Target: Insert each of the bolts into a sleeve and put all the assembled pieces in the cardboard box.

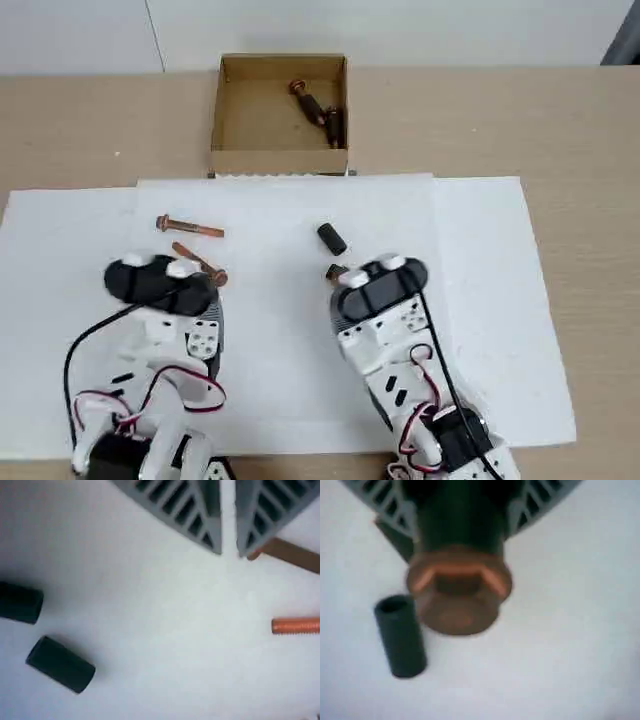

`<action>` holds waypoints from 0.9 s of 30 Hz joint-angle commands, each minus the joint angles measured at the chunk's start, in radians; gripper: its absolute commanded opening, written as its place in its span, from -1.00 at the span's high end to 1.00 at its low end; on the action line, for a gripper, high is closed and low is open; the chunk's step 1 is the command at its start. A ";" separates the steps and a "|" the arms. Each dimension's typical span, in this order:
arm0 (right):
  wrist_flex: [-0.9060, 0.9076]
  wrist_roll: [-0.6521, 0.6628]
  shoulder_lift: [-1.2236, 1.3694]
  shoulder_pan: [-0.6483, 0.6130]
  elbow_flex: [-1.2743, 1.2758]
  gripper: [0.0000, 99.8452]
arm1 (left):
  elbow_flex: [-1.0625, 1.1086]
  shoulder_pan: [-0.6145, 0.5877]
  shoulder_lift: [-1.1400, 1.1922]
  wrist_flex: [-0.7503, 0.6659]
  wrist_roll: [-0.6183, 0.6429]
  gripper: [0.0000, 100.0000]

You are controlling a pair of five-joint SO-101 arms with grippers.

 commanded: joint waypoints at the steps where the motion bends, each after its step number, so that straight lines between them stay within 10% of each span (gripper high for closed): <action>1: 0.004 0.005 -0.002 0.038 -0.034 0.99 | 0.045 -0.003 -0.006 -0.005 -0.006 0.99; 10: -0.001 -0.031 0.130 0.039 -0.221 0.99 | 0.139 -0.005 -0.008 -0.005 -0.006 0.99; 27: -0.213 0.003 1.296 0.143 -1.077 0.99 | 0.228 -0.008 -0.009 -0.005 -0.003 0.99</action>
